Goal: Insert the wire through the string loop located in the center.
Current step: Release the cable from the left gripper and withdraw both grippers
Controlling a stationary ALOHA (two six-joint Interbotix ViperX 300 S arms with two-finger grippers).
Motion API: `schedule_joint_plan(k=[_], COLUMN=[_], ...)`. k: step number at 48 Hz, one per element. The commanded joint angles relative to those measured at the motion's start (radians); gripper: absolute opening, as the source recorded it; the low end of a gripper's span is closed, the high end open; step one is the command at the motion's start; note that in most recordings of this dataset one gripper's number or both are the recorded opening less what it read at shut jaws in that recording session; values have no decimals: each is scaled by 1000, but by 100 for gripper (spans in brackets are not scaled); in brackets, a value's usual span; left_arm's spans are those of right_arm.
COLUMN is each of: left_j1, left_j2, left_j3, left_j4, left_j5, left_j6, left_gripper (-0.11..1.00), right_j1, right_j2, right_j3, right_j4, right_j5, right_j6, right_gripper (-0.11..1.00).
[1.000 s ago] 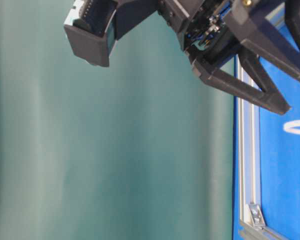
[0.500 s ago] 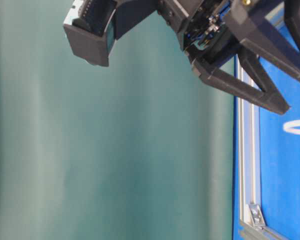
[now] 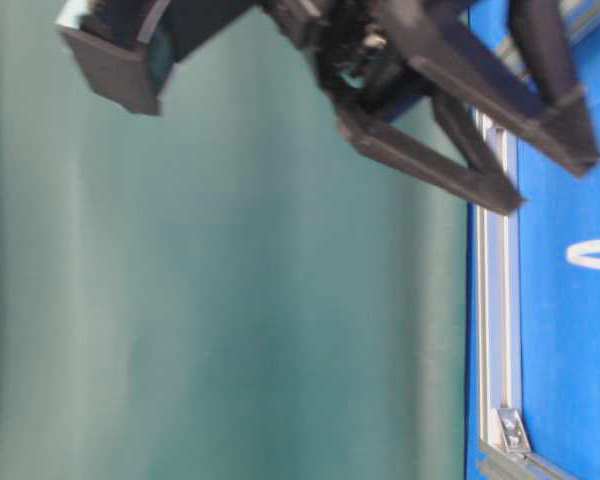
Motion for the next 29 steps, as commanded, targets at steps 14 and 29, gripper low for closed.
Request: schedule_joint_plan(k=[14,29], left_j1=[28,29], left_j2=[-155,-187], left_j3=[-37,-28], left_j4=[11,11], left_j5=[118,121], left_j6=[2,2], left_gripper=[83,82], right_j1=[3,3], right_j2=[-146,-160], right_j3=[-29,-26], right_j4=[-12,-15], right_j5=[97,98], right_j6=[-3,-3], right_gripper=[91,91])
